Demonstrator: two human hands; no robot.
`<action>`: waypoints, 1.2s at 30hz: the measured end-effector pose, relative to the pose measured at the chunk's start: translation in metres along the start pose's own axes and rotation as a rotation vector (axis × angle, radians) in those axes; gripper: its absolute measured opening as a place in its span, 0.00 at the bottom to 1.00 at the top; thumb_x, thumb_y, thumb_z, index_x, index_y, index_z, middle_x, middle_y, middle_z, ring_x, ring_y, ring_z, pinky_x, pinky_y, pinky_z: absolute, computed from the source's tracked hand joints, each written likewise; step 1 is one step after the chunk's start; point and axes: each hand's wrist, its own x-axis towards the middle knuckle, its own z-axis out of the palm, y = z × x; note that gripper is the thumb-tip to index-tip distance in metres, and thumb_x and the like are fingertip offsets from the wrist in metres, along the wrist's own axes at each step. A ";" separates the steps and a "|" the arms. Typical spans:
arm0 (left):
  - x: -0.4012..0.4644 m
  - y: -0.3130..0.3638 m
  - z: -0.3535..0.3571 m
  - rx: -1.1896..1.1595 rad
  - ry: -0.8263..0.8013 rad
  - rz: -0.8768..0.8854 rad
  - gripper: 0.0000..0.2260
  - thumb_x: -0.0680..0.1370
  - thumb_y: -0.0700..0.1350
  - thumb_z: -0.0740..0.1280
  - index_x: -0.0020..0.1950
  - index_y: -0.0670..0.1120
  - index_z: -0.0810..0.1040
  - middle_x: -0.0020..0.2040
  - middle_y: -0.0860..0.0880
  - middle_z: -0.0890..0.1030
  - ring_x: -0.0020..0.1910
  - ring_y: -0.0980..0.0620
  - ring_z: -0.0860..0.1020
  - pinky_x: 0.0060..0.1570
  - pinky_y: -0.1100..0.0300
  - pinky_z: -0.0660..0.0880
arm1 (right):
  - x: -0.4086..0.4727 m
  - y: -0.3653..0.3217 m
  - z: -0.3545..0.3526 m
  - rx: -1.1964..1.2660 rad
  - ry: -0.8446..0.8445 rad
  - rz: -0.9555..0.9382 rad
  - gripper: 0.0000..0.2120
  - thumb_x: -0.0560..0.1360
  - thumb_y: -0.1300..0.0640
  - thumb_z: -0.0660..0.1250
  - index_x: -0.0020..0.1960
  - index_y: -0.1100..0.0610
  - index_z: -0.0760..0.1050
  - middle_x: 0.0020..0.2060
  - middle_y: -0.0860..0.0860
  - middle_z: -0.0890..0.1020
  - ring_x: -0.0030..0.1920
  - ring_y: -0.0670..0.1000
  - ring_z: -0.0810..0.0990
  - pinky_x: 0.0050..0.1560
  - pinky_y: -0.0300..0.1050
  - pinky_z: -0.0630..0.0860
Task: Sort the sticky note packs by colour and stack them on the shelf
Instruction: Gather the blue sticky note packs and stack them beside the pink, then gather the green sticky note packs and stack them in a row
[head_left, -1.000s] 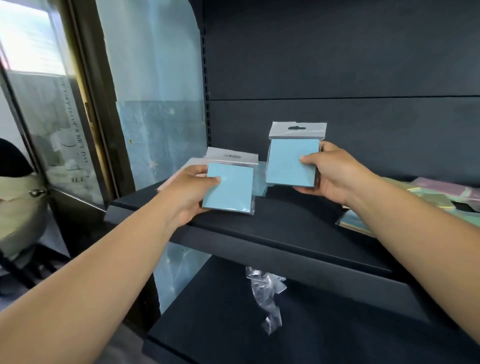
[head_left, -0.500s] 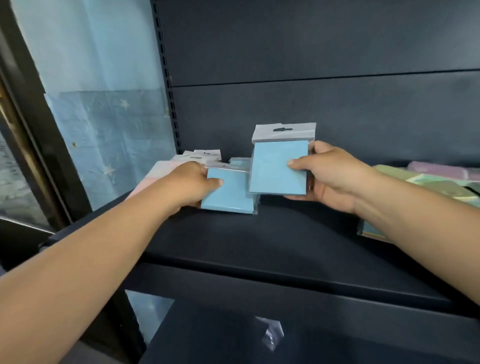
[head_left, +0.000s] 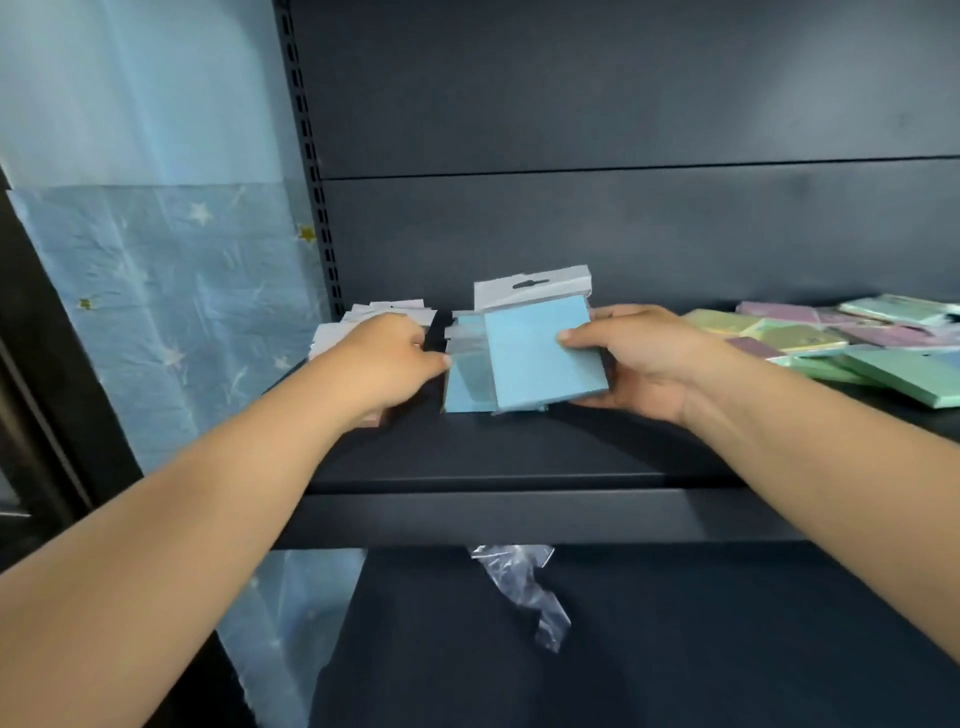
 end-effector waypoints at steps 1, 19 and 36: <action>-0.011 -0.001 -0.004 -0.010 0.018 0.035 0.14 0.77 0.46 0.64 0.33 0.50 0.65 0.37 0.48 0.72 0.44 0.49 0.72 0.41 0.58 0.68 | -0.002 0.003 0.007 -0.026 -0.007 0.017 0.07 0.75 0.67 0.62 0.45 0.56 0.73 0.38 0.52 0.81 0.36 0.50 0.80 0.37 0.46 0.77; -0.080 -0.053 0.026 0.328 0.298 0.514 0.21 0.75 0.58 0.54 0.37 0.46 0.80 0.34 0.50 0.80 0.34 0.47 0.78 0.30 0.58 0.74 | -0.008 0.019 0.042 -1.048 0.264 -0.056 0.20 0.75 0.45 0.63 0.32 0.57 0.64 0.28 0.51 0.69 0.29 0.50 0.68 0.29 0.41 0.64; -0.069 0.074 0.096 0.273 0.228 0.615 0.16 0.78 0.56 0.59 0.57 0.49 0.78 0.54 0.55 0.79 0.55 0.54 0.75 0.48 0.66 0.66 | -0.033 0.026 -0.142 -1.322 0.072 -0.144 0.17 0.80 0.44 0.51 0.58 0.51 0.73 0.59 0.48 0.71 0.67 0.53 0.67 0.69 0.48 0.60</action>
